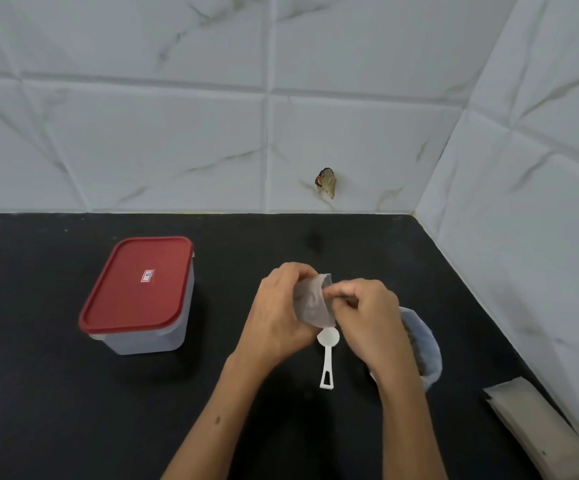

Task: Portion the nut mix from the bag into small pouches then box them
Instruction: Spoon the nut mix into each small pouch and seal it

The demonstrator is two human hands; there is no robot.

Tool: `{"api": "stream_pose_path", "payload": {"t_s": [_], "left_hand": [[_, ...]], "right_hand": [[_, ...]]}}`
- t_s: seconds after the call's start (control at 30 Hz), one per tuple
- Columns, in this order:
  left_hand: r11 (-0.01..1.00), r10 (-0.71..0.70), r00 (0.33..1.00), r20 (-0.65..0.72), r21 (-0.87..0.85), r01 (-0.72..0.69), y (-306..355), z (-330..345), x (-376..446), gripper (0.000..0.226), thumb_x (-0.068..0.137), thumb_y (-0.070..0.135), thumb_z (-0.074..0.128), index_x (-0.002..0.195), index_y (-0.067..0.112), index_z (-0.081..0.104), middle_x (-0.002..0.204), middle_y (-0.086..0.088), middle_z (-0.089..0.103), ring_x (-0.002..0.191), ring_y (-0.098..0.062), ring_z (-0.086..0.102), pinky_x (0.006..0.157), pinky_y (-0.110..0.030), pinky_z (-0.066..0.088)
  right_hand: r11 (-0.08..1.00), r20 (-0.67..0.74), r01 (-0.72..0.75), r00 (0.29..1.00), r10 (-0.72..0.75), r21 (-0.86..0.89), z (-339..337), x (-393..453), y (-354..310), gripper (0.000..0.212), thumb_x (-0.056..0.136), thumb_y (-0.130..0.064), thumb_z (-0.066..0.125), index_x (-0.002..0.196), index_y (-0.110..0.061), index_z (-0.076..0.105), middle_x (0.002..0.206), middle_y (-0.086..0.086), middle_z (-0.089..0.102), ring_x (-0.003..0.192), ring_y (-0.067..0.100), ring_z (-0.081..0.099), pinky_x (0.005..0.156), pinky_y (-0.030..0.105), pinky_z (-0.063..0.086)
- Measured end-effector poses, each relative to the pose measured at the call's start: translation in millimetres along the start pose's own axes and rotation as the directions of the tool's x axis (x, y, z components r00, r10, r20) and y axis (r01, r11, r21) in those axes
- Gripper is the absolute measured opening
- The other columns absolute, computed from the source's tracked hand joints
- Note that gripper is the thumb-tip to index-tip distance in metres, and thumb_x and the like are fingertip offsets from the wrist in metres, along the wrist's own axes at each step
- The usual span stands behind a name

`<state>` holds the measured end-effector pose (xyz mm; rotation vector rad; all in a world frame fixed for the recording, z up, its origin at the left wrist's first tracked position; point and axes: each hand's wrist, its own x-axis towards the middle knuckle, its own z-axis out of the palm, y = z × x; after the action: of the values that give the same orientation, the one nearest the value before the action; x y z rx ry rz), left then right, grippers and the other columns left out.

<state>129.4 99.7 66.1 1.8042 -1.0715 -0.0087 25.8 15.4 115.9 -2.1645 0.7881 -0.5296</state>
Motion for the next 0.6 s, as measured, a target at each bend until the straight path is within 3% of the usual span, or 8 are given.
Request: {"api": "stream_pose_path", "payload": {"t_s": [0.07, 0.1, 0.17, 0.23, 0.3, 0.4, 0.47, 0.6], "left_hand": [[0.999, 0.029, 1.0, 0.007, 0.03, -0.029, -3.5, 3.7, 0.1, 0.051, 0.063, 0.028, 0.079, 0.108, 0.019, 0.057, 0.104, 0.013, 0.059, 0.093, -0.004, 0.056, 0.082, -0.007, 0.04], [0.998, 0.041, 0.999, 0.009, 0.05, -0.042, -6.1, 5.9, -0.1, 0.052, 0.063, 0.027, 0.077, 0.11, 0.019, 0.058, 0.106, 0.013, 0.059, 0.094, -0.004, 0.056, 0.085, -0.007, 0.037], [0.993, 0.078, 0.997, 0.003, 0.09, -0.078, -9.1, 9.6, -0.6, 0.054, 0.062, 0.023, 0.074, 0.113, 0.019, 0.057, 0.108, 0.014, 0.057, 0.097, -0.005, 0.056, 0.092, -0.009, 0.034], [0.989, 0.112, 0.993, -0.034, 0.096, -0.109, -9.7, 13.6, -0.8, 0.051, 0.063, 0.02, 0.072, 0.111, 0.019, 0.056, 0.105, 0.014, 0.058, 0.096, -0.004, 0.055, 0.095, -0.012, 0.035], [0.995, 0.093, 0.992, -0.084, 0.049, -0.089, -9.8, 18.2, -1.6, 0.042, 0.066, 0.018, 0.071, 0.105, 0.019, 0.057, 0.1, 0.011, 0.062, 0.09, -0.005, 0.058, 0.09, -0.019, 0.042], [0.997, -0.036, 0.992, -0.118, -0.066, 0.028, -12.1, 20.4, -4.8, 0.039, 0.067, 0.019, 0.077, 0.101, 0.022, 0.057, 0.097, 0.01, 0.063, 0.088, -0.009, 0.061, 0.079, -0.025, 0.05], [0.991, -0.096, 0.986, -0.135, -0.104, 0.082, -15.4, 19.7, -7.4, 0.045, 0.065, 0.015, 0.081, 0.094, 0.034, 0.053, 0.094, 0.011, 0.061, 0.087, -0.004, 0.06, 0.075, -0.013, 0.046], [0.983, -0.147, 0.98, -0.131, -0.133, 0.129, -18.7, 18.5, -11.7, 0.052, 0.061, 0.015, 0.082, 0.089, 0.042, 0.046, 0.092, 0.01, 0.061, 0.087, 0.001, 0.056, 0.072, -0.005, 0.04]], "right_hand": [[1.0, 0.068, 0.023, 0.997, -0.021, -0.018, 2.3, 1.5, 1.6, 0.019, 0.087, -0.011, 0.057, 0.087, -0.019, 0.074, 0.087, -0.006, 0.067, 0.08, 0.007, 0.061, 0.065, 0.009, 0.046], [1.0, 0.115, 0.017, 0.993, -0.019, 0.019, 3.4, 1.6, 2.0, 0.014, 0.085, -0.016, 0.062, 0.088, -0.021, 0.074, 0.093, -0.004, 0.068, 0.089, 0.01, 0.062, 0.073, 0.016, 0.05], [0.999, 0.167, -0.022, 0.986, 0.016, 0.036, 3.6, 1.9, 2.4, 0.019, 0.081, -0.028, 0.069, 0.099, -0.032, 0.072, 0.121, -0.003, 0.062, 0.117, 0.013, 0.053, 0.096, 0.031, 0.045], [0.998, 0.151, -0.056, 0.987, 0.06, -0.031, 1.2, 1.8, 2.1, 0.027, 0.082, -0.03, 0.069, 0.108, -0.036, 0.068, 0.141, -0.003, 0.047, 0.132, 0.013, 0.039, 0.105, 0.033, 0.035], [0.997, 0.114, -0.063, 0.992, 0.058, 0.044, 1.8, 1.5, -1.3, 0.02, 0.082, -0.026, 0.07, 0.1, -0.036, 0.071, 0.137, -0.004, 0.051, 0.126, 0.011, 0.046, 0.103, 0.035, 0.04], [0.942, -0.055, -0.091, 0.992, 0.115, 0.322, 4.2, 1.2, -0.2, 0.012, 0.081, -0.019, 0.071, 0.089, -0.027, 0.073, 0.098, -0.006, 0.071, 0.089, 0.007, 0.067, 0.082, 0.033, 0.056], [0.969, -0.131, -0.156, 0.974, 0.183, 0.193, 6.5, 3.3, 9.6, 0.006, 0.085, -0.017, 0.067, 0.088, -0.021, 0.07, 0.079, -0.006, 0.069, 0.074, 0.008, 0.066, 0.074, 0.032, 0.057], [0.879, 0.044, -0.404, 0.903, 0.428, -0.254, 34.8, 5.5, 36.3, 0.011, 0.089, -0.022, 0.059, 0.089, -0.015, 0.067, 0.081, 0.004, 0.067, 0.076, 0.018, 0.065, 0.071, 0.03, 0.054]]}}
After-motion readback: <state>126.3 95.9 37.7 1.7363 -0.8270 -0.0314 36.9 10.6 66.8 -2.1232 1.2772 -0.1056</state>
